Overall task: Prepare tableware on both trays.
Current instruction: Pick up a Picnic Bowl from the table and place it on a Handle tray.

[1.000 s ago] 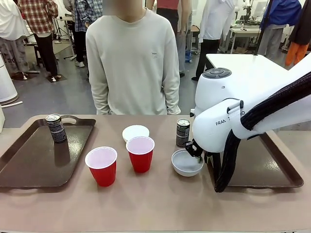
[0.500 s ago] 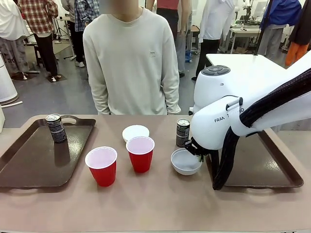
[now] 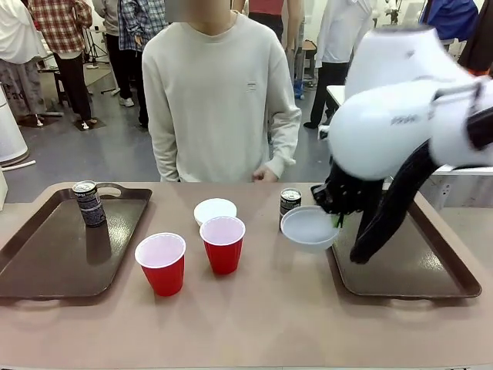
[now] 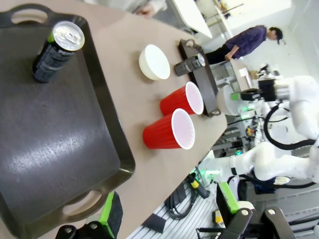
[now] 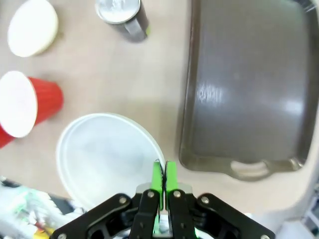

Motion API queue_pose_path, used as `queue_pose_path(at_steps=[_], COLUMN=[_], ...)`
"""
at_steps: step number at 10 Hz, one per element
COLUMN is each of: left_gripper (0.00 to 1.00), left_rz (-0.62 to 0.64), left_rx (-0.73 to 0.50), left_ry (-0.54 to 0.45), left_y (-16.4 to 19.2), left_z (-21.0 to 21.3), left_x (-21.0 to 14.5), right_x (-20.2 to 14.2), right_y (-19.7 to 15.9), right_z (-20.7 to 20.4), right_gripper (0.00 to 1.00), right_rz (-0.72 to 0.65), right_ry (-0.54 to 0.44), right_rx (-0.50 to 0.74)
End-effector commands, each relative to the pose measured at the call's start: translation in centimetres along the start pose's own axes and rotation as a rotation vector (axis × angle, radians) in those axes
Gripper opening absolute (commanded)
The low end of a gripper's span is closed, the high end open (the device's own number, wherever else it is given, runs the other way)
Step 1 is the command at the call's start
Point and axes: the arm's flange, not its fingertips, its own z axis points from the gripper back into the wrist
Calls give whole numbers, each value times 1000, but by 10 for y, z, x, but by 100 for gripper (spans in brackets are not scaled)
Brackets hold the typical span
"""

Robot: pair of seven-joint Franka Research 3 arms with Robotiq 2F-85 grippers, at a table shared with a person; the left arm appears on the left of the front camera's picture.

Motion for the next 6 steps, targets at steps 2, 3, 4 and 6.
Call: queue_pose_path(at_steps=[2,3,4,6], left_gripper=[100,100,100,100], left_rz=[0,0,0,0], left_rx=[-11,-11,-11,-11], left_ry=[-14,-14,-14,-14], left_y=[0,0,0,0], left_z=[1,1,1,1], left_x=[0,0,0,0], right_x=[0,0,0,7], right_y=[0,0,0,-30], right_z=[0,0,0,20], right_gripper=[0,0,0,4], right_rz=[0,0,0,67], right_ry=[0,0,0,35], right_rx=[0,0,0,100])
